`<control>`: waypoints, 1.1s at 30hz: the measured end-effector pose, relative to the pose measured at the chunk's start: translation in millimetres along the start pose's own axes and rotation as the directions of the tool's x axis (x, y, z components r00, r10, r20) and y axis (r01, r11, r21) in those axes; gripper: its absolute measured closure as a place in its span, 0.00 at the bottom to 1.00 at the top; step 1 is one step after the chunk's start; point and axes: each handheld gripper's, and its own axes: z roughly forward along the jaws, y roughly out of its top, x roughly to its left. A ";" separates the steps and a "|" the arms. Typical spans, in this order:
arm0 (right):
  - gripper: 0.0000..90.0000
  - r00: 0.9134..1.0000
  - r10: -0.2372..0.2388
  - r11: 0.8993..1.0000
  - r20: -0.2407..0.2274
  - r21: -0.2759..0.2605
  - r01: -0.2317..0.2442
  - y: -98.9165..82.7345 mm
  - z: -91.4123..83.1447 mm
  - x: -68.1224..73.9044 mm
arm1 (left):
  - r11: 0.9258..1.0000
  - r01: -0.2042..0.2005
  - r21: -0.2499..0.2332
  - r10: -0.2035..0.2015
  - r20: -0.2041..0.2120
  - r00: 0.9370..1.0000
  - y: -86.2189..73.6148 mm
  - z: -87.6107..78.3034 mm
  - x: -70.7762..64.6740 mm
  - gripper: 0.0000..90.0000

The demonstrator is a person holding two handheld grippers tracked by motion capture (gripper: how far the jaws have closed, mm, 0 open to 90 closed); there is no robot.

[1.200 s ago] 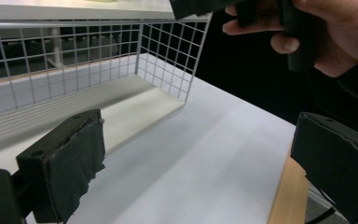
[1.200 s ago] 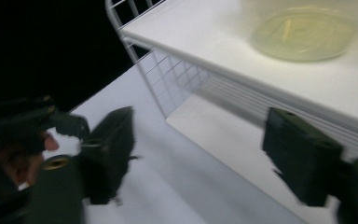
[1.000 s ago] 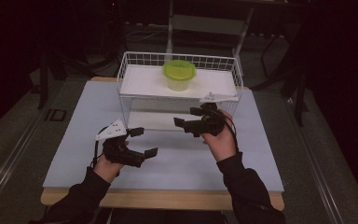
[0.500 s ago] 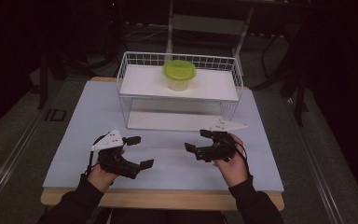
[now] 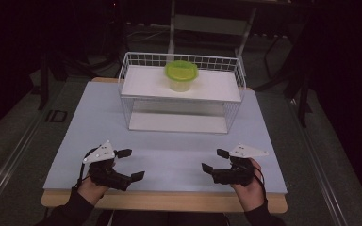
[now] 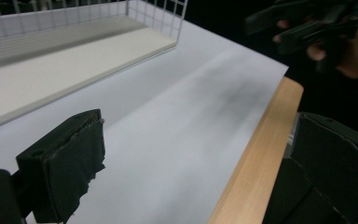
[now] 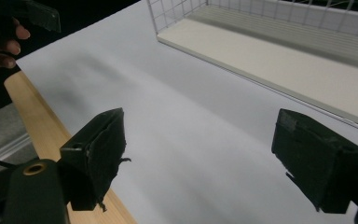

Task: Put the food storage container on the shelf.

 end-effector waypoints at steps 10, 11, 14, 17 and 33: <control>0.19 1.000 0.004 1.000 0.030 0.004 -0.004 -20.7 -22.3 -3.7 | 1.000 -0.008 0.024 0.008 -0.005 1.000 -17.6 -2.7 8.4 0.04; 0.19 1.000 0.004 1.000 0.027 0.011 -0.004 -22.6 -23.1 -4.5 | 1.000 -0.012 0.025 0.012 -0.001 1.000 -18.6 -2.0 8.1 0.04; 0.19 0.999 -0.006 1.000 0.048 0.018 0.005 -27.5 -25.4 -6.9 | 0.999 -0.016 0.032 0.015 0.013 1.000 -20.6 -0.2 6.9 0.04; 0.19 0.998 -0.004 1.000 0.056 0.019 0.003 -30.4 -24.5 -9.5 | 0.999 -0.023 0.041 0.022 0.012 1.000 -21.4 0.9 5.8 0.04; 0.19 0.997 -0.034 0.998 0.073 0.054 0.030 -34.0 -18.3 -10.7 | 1.000 -0.011 0.001 0.011 -0.043 0.999 -19.9 -5.4 9.9 0.04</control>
